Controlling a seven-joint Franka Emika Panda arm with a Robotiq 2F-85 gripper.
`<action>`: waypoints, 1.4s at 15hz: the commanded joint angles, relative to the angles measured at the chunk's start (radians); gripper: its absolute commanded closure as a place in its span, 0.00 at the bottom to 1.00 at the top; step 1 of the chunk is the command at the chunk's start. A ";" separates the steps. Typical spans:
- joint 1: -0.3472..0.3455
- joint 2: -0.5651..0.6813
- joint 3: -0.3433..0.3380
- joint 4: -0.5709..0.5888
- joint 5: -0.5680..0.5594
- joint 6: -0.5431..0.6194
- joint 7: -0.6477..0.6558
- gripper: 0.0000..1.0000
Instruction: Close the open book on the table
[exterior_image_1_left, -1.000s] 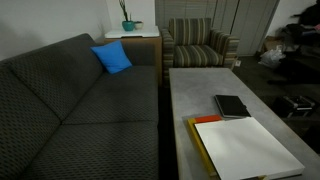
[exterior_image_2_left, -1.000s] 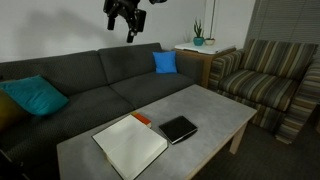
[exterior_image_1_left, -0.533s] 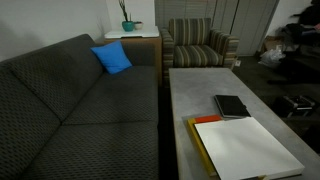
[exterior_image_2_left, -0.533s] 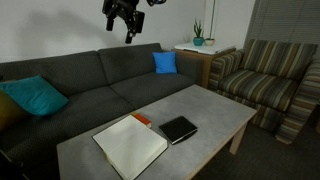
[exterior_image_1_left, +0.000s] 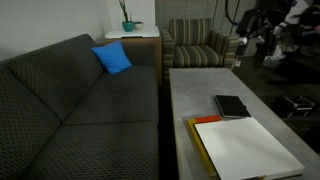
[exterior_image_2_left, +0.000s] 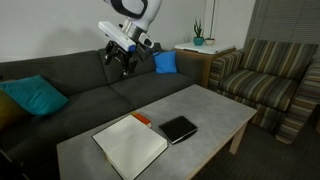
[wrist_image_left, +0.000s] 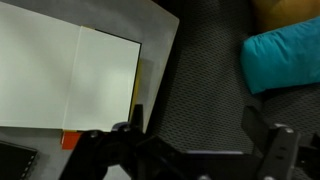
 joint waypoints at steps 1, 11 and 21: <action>0.004 0.238 0.034 0.225 -0.036 -0.060 0.087 0.00; 0.002 0.394 0.082 0.355 -0.058 -0.148 0.108 0.00; 0.102 0.635 0.090 0.545 -0.085 -0.141 0.239 0.00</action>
